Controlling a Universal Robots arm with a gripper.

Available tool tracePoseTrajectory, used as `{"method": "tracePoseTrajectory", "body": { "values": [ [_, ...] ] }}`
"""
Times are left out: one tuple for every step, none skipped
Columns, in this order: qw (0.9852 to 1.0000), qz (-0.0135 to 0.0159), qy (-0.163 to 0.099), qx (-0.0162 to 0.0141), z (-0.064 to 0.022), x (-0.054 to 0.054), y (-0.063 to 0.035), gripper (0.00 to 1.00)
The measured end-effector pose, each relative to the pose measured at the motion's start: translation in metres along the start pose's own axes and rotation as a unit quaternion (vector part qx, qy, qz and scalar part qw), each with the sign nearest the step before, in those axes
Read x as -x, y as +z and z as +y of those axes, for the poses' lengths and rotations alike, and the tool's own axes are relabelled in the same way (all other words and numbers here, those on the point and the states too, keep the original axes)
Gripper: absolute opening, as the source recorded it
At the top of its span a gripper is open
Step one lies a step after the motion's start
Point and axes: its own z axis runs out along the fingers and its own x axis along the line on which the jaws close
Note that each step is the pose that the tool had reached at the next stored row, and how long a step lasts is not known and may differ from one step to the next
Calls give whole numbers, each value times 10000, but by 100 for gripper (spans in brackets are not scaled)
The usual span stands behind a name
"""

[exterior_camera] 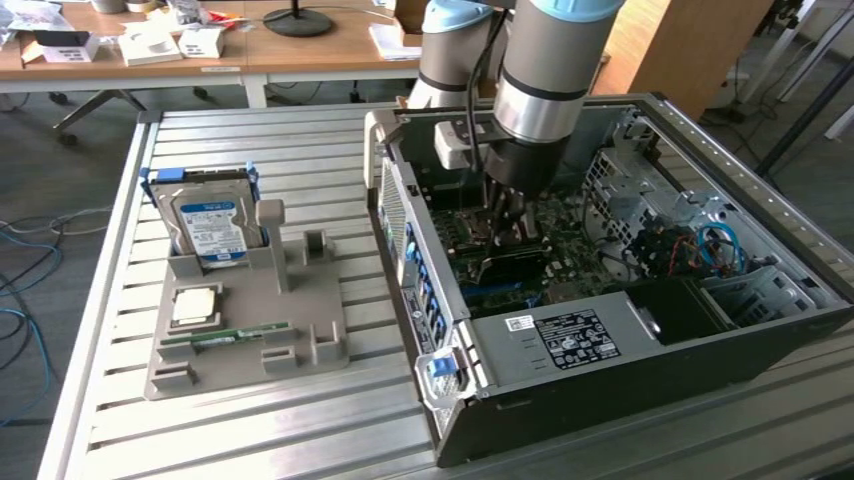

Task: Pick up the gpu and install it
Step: 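Press down on the gpu until it lock into place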

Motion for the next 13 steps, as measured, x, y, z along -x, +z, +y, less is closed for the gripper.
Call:
{"method": "tracePoseTrajectory", "body": {
  "values": [
    [10000, 0, 0, 0, 0, 1, 6, 11],
    [10000, 0, 0, 0, 0, 1, 12, 11],
    [10000, 1, 1, 1, 1, 1, 15, 11],
    [10000, 2, 1, 1, 2, 1, 15, 11],
    [10000, 2, 1, 1, 2, 1, 15, 11],
    [10000, 2, 1, 1, 2, 1, 15, 11],
    [10000, 2, 1, 1, 2, 1, 15, 11],
    [10000, 1, 1, 0, 1, 1, 16, 11],
    [10000, 1, 1, 0, 1, 1, 16, 11],
    [10000, 1, 1, 0, 1, 1, 17, 11],
    [10000, -2, 1, -1, 1, 2, 24, 11],
    [10000, -1, 1, 0, 2, 2, 27, 11],
    [10000, 1, 1, 0, 2, 1, 29, 11]
  ]
}}
